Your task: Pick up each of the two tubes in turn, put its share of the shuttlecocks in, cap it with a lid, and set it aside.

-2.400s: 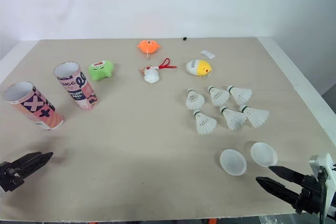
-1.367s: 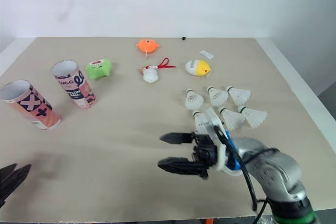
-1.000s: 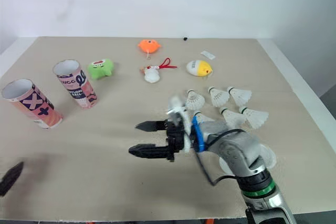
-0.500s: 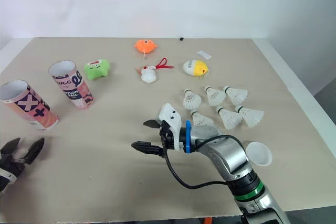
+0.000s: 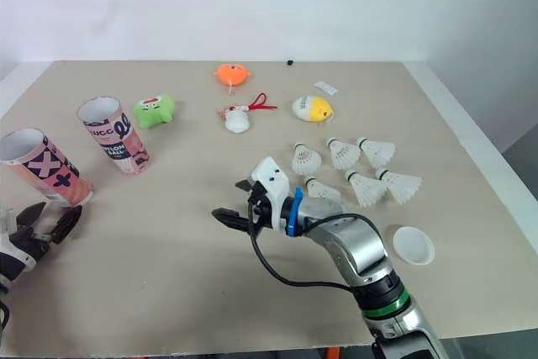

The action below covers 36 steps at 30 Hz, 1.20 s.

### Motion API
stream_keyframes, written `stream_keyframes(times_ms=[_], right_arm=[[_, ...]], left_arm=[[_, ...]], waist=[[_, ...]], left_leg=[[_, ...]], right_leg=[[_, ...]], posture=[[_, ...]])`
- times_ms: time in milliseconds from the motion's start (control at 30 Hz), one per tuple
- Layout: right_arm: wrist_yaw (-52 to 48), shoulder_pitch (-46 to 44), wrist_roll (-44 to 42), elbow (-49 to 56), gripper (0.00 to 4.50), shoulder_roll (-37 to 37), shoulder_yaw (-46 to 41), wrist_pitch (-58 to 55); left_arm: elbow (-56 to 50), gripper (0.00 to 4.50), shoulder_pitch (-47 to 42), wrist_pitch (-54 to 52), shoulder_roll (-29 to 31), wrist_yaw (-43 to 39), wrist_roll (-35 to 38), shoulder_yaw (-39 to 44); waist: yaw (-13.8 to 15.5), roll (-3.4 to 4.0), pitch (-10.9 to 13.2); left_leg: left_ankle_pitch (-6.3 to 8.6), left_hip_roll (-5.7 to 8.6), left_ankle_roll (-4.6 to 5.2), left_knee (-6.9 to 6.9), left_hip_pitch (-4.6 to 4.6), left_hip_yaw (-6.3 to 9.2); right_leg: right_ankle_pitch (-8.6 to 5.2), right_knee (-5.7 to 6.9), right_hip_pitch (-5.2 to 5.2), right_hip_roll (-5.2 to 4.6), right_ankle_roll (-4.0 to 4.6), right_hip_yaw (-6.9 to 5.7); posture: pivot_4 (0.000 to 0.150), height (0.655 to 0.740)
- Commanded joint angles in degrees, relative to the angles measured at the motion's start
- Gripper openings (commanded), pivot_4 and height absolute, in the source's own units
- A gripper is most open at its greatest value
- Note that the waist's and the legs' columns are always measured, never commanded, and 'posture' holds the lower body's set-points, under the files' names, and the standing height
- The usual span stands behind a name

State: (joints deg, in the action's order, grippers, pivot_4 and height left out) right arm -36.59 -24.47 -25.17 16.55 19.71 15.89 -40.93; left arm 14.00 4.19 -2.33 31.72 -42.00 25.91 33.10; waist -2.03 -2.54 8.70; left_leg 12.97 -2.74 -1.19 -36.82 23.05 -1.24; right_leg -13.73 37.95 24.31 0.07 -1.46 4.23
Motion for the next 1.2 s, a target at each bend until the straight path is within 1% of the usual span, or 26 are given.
stream_keyframes(times_ms=[33,200,367,767,867,933,1033,1100,1133,1200], right_arm=[[-0.2,-1.3,-1.1,1.7,4.42,-0.5,-1.8,0.0],[-0.1,-1.3,-1.8,2.4,4.42,-0.9,-2.2,-0.7],[0.0,-1.5,-1.8,2.3,4.42,-1.2,-2.5,-1.1],[2.5,-3.8,-1.8,1.8,4.42,-3.8,-5.5,-0.1],[2.5,-3.9,-1.8,2.1,4.42,-4.0,-5.8,-0.2],[2.5,-3.8,-1.8,2.4,4.42,-4.0,-5.9,-0.3],[2.5,-3.5,-2.0,2.8,4.50,-3.9,-6.1,-0.5],[2.5,-3.4,-2.0,3.0,4.50,-3.9,-6.2,-0.6],[2.5,-3.3,-2.0,3.1,4.50,-3.9,-6.2,-0.6],[2.6,-3.2,-2.1,3.3,4.50,-3.9,-6.1,-0.7]], left_arm=[[0.9,4.50,-0.7,1.8,2.0,-2.1,-1.0,-1.5],[3.4,4.50,-3.7,2.7,3.7,-3.2,-1.5,-2.6],[6.9,4.50,-8.2,2.6,5.5,-2.5,-1.1,-2.5],[15.5,4.50,-16.1,4.5,6.6,-4.5,-1.9,-4.6],[17.2,4.50,-17.4,4.8,6.3,-4.9,-1.7,-4.9],[17.1,4.50,-17.8,5.0,5.6,-3.8,-2.0,-5.2],[17.7,3.69,-18.8,5.3,5.5,-3.1,-2.2,-5.6],[18.1,3.02,-19.6,5.5,5.4,-2.7,-2.4,-6.0],[18.2,2.93,-19.9,5.6,5.4,-2.5,-2.6,-6.1],[18.0,2.93,-20.0,5.8,5.4,-2.4,-2.6,-6.2]], waist=[[-0.1,0.00,0.0],[-0.3,-0.01,0.0],[-0.5,0.00,0.0],[-0.6,-0.02,0.0],[-0.6,-0.01,0.0],[-0.6,-0.01,0.0],[-0.6,-0.01,0.0],[-0.6,-0.01,0.0],[-0.6,-0.02,0.0],[-0.6,-0.01,0.0]], left_leg=[[0.00,0.00,0.00,0.00,-0.01,0.01],[-0.02,0.00,0.00,-0.03,-0.03,0.05],[-0.02,-0.01,0.00,-0.03,-0.02,0.05],[-0.02,-0.01,0.00,-0.03,0.01,0.10],[-0.02,-0.01,0.00,-0.02,0.02,0.12],[-0.02,0.00,0.00,-0.02,0.03,0.11],[-0.02,0.00,0.00,-0.01,0.05,0.14],[-0.02,0.00,0.00,-0.01,0.05,0.15],[-0.02,0.01,0.00,-0.01,0.05,0.15],[-0.02,0.00,0.00,-0.01,0.05,0.14]], right_leg=[[-0.01,0.03,0.00,0.00,0.01,0.00],[-0.04,0.12,0.00,0.03,0.03,-0.03],[-0.05,0.12,0.00,0.03,0.03,-0.03],[-0.06,0.13,0.02,0.07,0.04,-0.06],[-0.07,0.13,0.01,0.06,0.04,-0.07],[-0.07,0.13,0.02,0.05,0.04,-0.06],[-0.07,0.13,0.02,0.05,0.04,-0.06],[-0.07,0.13,0.02,0.05,0.04,-0.07],[-0.07,0.13,0.02,0.05,0.04,-0.07],[-0.07,0.13,0.02,0.05,0.04,-0.07]], posture=[[0.150,0.7400],[0.150,0.7400],[0.150,0.7400],[0.150,0.7400],[0.150,0.7400],[0.150,0.7400],[0.150,0.7400],[0.150,0.7400],[0.150,0.7400],[0.150,0.7400]])
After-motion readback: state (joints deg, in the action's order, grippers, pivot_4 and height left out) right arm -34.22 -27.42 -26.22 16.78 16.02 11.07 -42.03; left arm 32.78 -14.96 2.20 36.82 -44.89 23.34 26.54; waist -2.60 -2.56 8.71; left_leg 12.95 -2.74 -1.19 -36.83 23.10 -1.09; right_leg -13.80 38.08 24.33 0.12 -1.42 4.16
